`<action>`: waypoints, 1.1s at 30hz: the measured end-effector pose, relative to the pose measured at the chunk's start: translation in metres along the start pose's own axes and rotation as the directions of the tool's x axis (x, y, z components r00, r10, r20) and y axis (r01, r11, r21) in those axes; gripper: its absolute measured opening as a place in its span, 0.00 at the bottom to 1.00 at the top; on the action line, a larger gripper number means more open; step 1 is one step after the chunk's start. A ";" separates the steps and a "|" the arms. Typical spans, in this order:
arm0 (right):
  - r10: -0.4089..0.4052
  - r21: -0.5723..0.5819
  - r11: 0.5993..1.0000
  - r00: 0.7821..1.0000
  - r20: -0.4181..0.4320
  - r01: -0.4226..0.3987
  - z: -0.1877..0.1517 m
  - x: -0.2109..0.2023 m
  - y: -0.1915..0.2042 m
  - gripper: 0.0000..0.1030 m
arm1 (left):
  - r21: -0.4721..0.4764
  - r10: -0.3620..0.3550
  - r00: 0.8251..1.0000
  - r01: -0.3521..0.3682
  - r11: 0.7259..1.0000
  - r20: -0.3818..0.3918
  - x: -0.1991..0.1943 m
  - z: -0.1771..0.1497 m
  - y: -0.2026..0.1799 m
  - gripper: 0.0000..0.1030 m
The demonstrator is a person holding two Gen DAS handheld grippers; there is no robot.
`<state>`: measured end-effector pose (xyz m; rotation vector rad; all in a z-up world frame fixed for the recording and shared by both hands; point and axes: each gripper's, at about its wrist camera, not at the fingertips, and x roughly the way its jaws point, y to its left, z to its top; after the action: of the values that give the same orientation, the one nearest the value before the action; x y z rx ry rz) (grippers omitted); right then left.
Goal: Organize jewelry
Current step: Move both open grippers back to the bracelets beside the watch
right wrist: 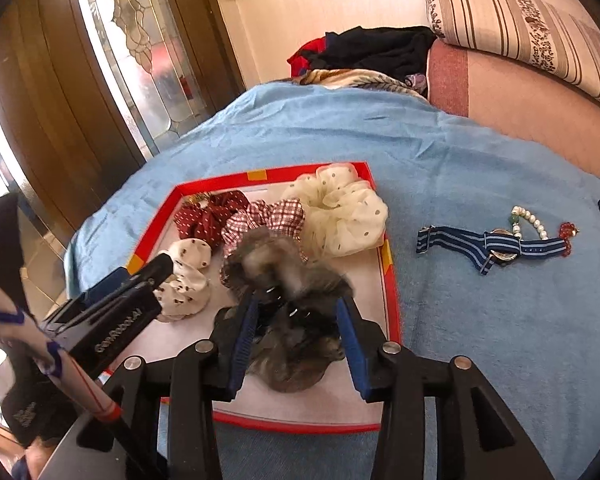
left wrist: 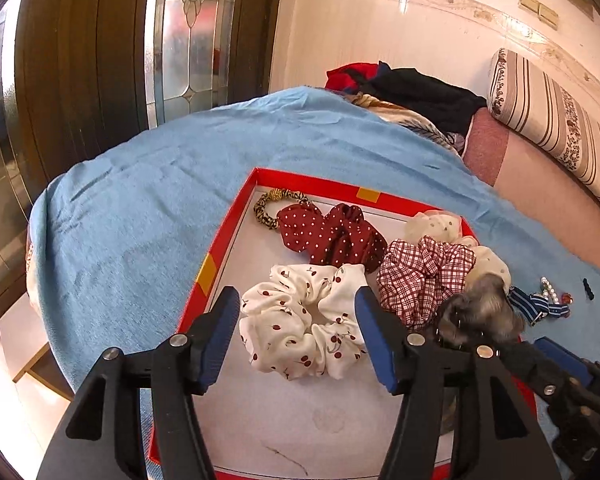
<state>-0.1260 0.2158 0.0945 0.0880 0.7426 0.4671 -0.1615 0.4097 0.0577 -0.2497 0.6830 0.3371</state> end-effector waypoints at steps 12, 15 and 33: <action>0.023 0.041 0.999 0.998 0.053 -0.025 -0.002 -0.035 -0.016 0.44 | 0.042 0.024 0.998 -0.027 0.999 0.066 -0.016 -0.001 -0.010 0.64; 0.024 0.062 0.998 0.998 0.057 -0.027 -0.004 -0.043 -0.028 0.44 | 0.055 0.027 0.996 -0.031 0.998 0.081 -0.020 -0.002 -0.014 0.67; -0.181 0.447 0.888 0.976 0.118 0.110 -0.039 -0.120 -0.247 0.45 | 0.289 -0.162 0.976 0.115 0.950 0.143 -0.074 -0.002 -0.102 0.69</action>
<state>-0.1353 -0.0611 0.0825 0.4847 0.6827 0.1377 -0.1777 0.2992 0.1160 0.0004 0.5375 0.1211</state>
